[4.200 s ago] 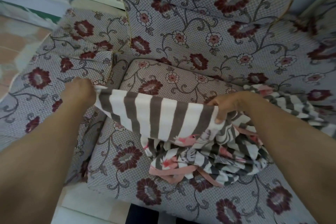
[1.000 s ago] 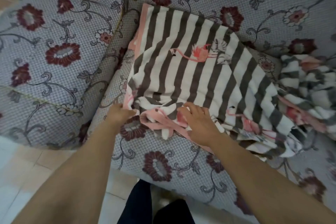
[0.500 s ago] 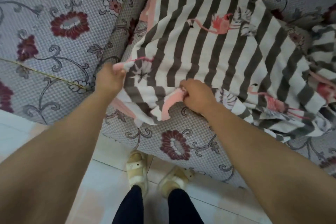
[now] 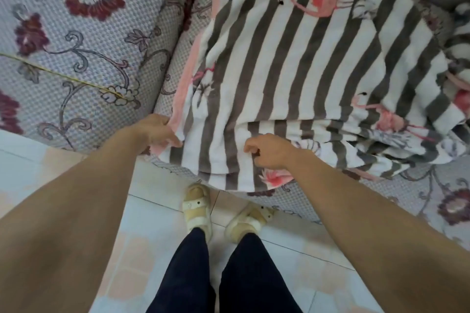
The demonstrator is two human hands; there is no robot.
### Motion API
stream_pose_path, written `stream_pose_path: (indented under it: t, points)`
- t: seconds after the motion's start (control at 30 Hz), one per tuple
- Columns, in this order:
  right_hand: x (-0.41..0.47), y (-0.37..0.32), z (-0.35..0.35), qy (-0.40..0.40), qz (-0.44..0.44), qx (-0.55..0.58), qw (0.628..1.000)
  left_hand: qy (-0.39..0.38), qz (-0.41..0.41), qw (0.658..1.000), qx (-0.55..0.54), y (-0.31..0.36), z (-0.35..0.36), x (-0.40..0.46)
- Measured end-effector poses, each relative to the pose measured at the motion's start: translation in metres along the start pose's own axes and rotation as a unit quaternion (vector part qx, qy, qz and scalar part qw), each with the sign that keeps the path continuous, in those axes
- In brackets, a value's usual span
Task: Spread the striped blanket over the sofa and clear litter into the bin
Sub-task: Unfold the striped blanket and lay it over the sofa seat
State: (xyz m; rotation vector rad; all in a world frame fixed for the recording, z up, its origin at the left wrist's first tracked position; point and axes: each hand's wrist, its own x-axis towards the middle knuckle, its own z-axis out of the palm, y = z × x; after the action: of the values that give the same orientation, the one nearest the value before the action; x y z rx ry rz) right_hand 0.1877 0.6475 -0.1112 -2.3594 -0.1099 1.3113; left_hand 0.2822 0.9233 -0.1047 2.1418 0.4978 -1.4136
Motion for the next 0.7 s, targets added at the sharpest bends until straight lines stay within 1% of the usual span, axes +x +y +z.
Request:
stream_pose_path:
  t: [0.03,0.07,0.13,0.17,0.2,0.23,0.3,0.33,0.4,0.43,0.47,0.53,0.6,0.63,0.67,0.7]
  points:
    - [0.003,0.002,0.003,0.026,-0.001,-0.011,1.000,0.007,0.012,1.000,0.002,-0.007,0.005,0.003]
    - [0.006,0.002,0.005,0.053,0.000,-0.025,0.998,0.024,0.034,0.999,-0.026,-0.013,0.007,0.007]
    - [0.009,0.000,0.006,0.108,-0.003,-0.040,0.993,0.057,0.083,0.987,-0.125,-0.020,0.009,0.008]
    - [0.010,-0.002,0.005,0.120,-0.008,-0.041,0.992,0.053,0.098,0.981,-0.161,-0.021,0.009,0.006]
    - [0.010,-0.005,0.004,0.104,-0.012,-0.037,0.994,0.032,0.104,0.978,-0.179,-0.022,0.007,0.003]
    - [0.008,-0.008,0.003,0.061,-0.013,-0.029,0.998,0.001,0.098,0.979,-0.178,-0.024,0.003,0.001]
    - [0.004,-0.013,0.008,-0.054,0.003,0.003,0.999,-0.063,0.061,0.989,-0.119,-0.029,-0.006,-0.007]
    - [0.001,-0.016,0.011,-0.094,0.009,0.000,0.995,-0.092,0.045,0.992,-0.073,-0.032,-0.011,-0.010]
    - [-0.003,-0.021,0.018,-0.121,0.001,-0.068,0.990,-0.135,0.032,0.990,-0.008,-0.036,-0.017,-0.016]
    - [-0.005,-0.023,0.023,-0.119,-0.006,-0.102,0.988,-0.140,0.030,0.990,-0.006,-0.037,-0.017,-0.017]
    - [-0.007,-0.025,0.028,-0.111,-0.013,-0.128,0.986,-0.136,0.030,0.990,-0.023,-0.039,-0.017,-0.019]
    - [-0.012,-0.029,0.042,-0.076,-0.022,-0.180,0.980,-0.104,0.031,0.991,-0.083,-0.043,-0.015,-0.020]
    - [-0.016,-0.033,0.060,-0.018,-0.027,-0.268,0.963,-0.080,0.034,0.984,-0.155,-0.047,-0.013,-0.022]
    - [-0.018,-0.035,0.067,0.015,-0.028,-0.300,0.953,-0.079,0.039,0.979,-0.183,-0.049,-0.012,-0.023]
    - [-0.018,-0.037,0.073,0.043,-0.026,-0.307,0.950,-0.083,0.052,0.976,-0.197,-0.052,-0.012,-0.024]
    - [-0.018,-0.037,0.076,0.066,-0.026,-0.290,0.954,-0.087,0.068,0.975,-0.194,-0.053,-0.013,-0.025]
